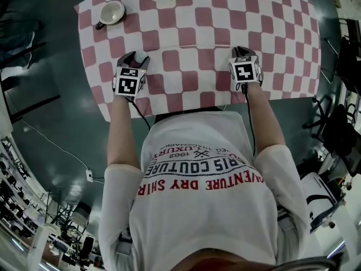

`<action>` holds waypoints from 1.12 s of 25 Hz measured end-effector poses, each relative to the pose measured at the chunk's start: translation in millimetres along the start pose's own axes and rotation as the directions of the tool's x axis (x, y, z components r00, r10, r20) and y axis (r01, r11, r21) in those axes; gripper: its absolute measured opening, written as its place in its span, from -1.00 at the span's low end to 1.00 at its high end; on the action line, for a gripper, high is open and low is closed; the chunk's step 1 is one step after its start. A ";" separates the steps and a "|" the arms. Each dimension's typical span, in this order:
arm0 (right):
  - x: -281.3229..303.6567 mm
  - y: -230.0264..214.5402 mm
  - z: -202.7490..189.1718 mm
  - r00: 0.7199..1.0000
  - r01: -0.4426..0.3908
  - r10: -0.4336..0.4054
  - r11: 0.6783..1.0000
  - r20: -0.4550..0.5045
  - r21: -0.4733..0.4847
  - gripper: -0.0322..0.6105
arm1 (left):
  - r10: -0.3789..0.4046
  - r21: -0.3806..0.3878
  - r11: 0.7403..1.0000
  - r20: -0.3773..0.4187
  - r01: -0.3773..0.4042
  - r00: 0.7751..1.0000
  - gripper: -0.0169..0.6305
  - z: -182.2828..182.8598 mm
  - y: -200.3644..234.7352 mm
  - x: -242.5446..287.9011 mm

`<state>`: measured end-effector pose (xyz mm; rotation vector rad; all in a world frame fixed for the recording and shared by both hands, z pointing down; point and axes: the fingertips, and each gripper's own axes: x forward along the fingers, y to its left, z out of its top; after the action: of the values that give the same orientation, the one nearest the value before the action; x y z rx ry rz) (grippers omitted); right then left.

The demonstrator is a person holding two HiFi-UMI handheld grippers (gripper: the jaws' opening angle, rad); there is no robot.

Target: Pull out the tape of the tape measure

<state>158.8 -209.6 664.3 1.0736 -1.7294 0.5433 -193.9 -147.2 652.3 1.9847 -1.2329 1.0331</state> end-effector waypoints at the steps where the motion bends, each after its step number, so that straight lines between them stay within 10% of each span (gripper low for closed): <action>1: -0.6 0.1 0.4 1.000 0.004 -0.004 1.000 0.000 0.000 -0.74 | -0.004 -0.006 1.000 0.007 0.004 1.000 -0.16 0.8 -0.4 0.5; 5: -8.6 0.4 7.0 1.000 0.004 -0.005 1.000 0.024 0.012 -0.34 | 0.017 -0.028 1.000 0.056 -0.015 0.998 0.02 10.2 2.5 -8.5; 12: -49.2 10.0 42.6 0.981 -0.014 0.000 0.997 0.193 0.070 -0.43 | 0.063 -0.013 0.998 0.179 -0.062 0.982 -0.01 38.9 3.6 -48.9; 16: -83.4 31.0 68.1 0.948 -0.044 0.023 0.997 0.316 0.060 -0.73 | 0.082 -0.007 0.997 0.282 -0.083 0.956 -0.40 59.5 0.6 -82.5; 20: -120.3 54.5 90.0 0.895 -0.100 0.077 0.995 0.439 0.029 -0.80 | 0.105 -0.006 0.994 0.377 -0.111 0.920 -0.83 76.8 -2.9 -117.8; 28: -197.3 89.0 133.3 0.728 -0.164 0.163 0.985 0.666 -0.062 -0.81 | 0.032 0.081 0.991 0.614 -0.104 0.788 -0.90 129.7 -28.6 -195.0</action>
<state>38.6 -184.5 441.7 1.2110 -2.4780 0.2645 -181.2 -147.5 416.6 2.4884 -1.6112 0.4846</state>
